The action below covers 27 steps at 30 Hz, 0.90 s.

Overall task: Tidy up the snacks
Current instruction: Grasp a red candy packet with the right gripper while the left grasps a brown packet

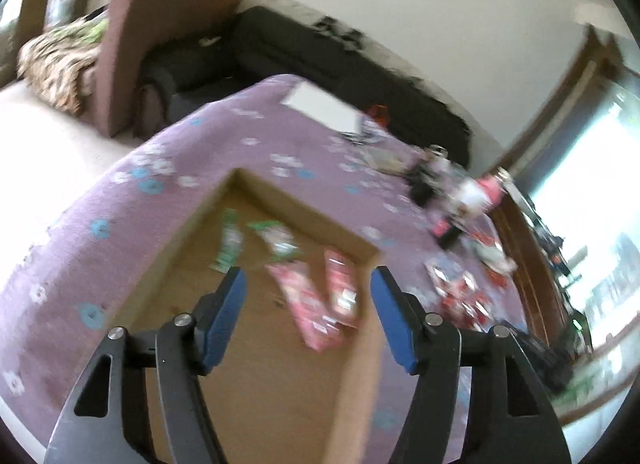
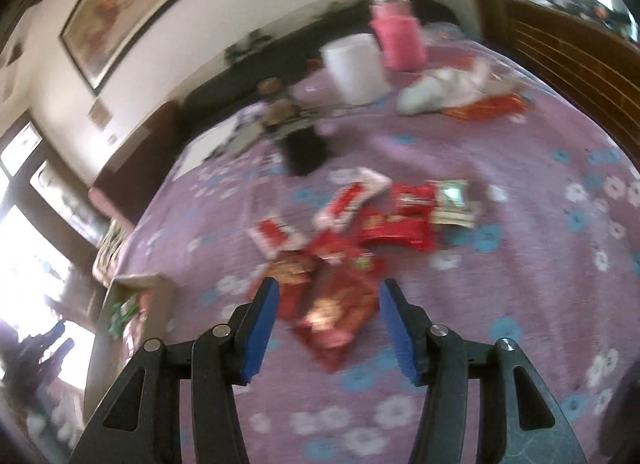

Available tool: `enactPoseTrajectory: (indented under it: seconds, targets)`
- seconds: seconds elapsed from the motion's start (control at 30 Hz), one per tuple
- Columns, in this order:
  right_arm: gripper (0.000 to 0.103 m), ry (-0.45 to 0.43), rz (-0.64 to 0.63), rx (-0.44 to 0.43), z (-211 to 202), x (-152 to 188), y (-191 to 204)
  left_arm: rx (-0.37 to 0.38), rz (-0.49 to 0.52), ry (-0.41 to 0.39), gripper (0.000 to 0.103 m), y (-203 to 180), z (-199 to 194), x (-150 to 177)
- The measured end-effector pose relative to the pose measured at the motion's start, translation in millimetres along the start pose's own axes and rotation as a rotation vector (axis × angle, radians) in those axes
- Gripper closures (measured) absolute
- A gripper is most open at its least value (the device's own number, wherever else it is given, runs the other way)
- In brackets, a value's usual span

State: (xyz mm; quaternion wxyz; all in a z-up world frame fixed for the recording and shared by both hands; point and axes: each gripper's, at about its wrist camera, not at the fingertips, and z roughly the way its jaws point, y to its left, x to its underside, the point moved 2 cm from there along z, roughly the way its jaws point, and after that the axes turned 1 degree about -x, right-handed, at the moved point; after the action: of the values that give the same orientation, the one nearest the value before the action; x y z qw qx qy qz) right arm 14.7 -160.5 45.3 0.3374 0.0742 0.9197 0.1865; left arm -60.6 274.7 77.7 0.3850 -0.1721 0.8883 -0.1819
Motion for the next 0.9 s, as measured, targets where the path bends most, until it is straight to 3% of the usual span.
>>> enactPoseTrajectory:
  seconds: [0.13, 0.33, 0.77, 0.9]
  targets:
    - [0.048, 0.021, 0.035, 0.014, 16, 1, -13, 0.05, 0.083, 0.057, 0.039, -40, 2, 19]
    - [0.047, 0.053, 0.043, 0.023, 38, 16, -10, 0.037, 0.188, 0.127, 0.039, -77, 20, 40]
    - [0.044, 0.012, -0.045, 0.021, 47, 23, 1, 0.007, 0.293, 0.212, 0.039, -131, 65, 76]
    - [0.044, 0.011, -0.082, 0.06, 48, 25, 7, 0.017, 0.315, 0.247, 0.039, -146, 81, 87]
